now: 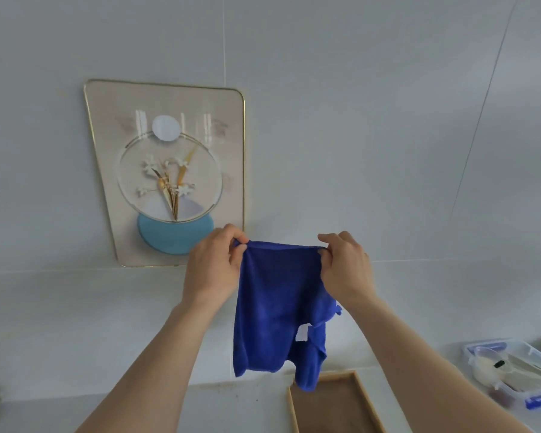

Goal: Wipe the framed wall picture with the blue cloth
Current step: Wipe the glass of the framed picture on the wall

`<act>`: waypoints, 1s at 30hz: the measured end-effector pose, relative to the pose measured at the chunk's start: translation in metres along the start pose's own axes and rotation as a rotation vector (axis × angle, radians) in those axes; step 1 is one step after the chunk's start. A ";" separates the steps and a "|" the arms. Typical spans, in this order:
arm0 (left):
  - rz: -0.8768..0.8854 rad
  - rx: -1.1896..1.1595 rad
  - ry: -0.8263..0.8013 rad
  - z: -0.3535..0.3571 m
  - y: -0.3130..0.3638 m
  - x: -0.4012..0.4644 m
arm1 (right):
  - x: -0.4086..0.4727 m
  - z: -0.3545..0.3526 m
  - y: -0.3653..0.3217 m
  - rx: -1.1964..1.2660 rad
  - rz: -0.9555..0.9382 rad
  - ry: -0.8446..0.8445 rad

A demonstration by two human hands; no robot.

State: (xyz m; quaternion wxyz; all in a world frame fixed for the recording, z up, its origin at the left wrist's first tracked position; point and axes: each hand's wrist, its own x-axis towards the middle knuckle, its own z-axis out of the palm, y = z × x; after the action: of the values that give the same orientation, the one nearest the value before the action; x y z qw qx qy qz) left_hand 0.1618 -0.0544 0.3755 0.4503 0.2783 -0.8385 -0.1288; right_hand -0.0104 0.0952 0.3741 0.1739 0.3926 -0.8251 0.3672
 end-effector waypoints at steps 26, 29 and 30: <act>-0.094 -0.124 0.108 -0.094 -0.068 0.026 | -0.043 0.051 -0.141 1.142 0.398 -1.013; -0.092 -0.158 0.115 -0.094 -0.078 0.034 | -0.040 0.061 -0.150 1.074 0.431 -1.035; -0.099 -0.171 0.117 -0.093 -0.082 0.036 | -0.038 0.063 -0.154 1.076 0.437 -1.017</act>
State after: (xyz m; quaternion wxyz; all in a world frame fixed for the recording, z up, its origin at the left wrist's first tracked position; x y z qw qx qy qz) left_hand 0.2515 -0.1392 0.4139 0.5138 0.2867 -0.7820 -0.2055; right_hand 0.1329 0.0028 0.3824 -0.5179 0.3716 -0.5701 0.5183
